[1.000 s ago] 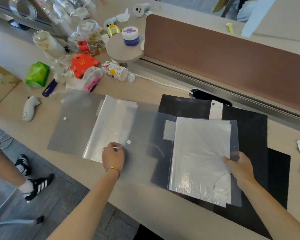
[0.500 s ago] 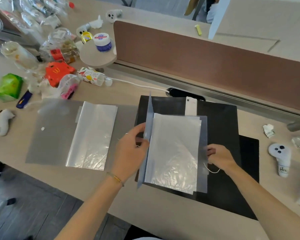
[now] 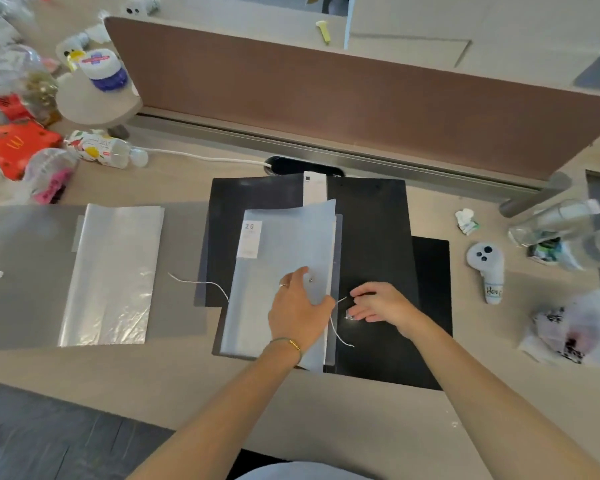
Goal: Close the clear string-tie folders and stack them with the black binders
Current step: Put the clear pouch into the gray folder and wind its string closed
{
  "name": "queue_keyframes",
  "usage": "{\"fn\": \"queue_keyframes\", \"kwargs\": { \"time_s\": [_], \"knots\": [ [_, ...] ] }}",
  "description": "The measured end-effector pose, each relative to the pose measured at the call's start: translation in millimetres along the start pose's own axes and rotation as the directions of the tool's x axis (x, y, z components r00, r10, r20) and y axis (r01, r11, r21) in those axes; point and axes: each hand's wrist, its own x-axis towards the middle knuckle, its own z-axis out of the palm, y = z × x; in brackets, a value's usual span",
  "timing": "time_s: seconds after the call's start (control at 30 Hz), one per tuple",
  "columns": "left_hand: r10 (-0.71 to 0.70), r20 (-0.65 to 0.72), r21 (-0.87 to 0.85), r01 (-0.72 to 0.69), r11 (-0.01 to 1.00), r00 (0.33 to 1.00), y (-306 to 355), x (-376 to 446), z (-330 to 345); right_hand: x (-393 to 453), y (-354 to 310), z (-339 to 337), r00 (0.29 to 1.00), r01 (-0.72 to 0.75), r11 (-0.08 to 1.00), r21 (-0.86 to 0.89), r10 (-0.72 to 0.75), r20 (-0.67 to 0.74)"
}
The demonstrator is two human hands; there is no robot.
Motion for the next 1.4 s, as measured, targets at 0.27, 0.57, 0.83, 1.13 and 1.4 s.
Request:
{"fn": "queue_keyframes", "kwargs": {
  "time_s": [0.27,0.57,0.83,1.13,1.4],
  "knots": [
    [-0.055,0.002,0.068,0.054,0.996,0.999,-35,12,10,16,3,28,0.985,0.136,0.991,-0.011,-0.136,-0.103],
    [-0.062,-0.077,0.128,0.071,0.989,0.995,-52,25,8,-2,3,76,0.957,0.286,0.831,-0.477,-0.223,0.185],
    [-0.080,-0.071,-0.023,0.078,0.997,0.994,-67,32,-4,2,3,104,0.971,0.239,0.815,-0.528,-0.212,0.113],
    [-0.044,0.055,-0.141,0.051,0.989,0.998,-79,37,-23,7,-4,116,0.962,0.142,0.872,-0.468,-0.233,-0.142],
    [-0.018,0.250,-0.302,0.096,0.949,0.968,-99,40,-46,14,-21,131,0.776,0.448,0.544,-0.709,-0.630,0.006]
  ]
}}
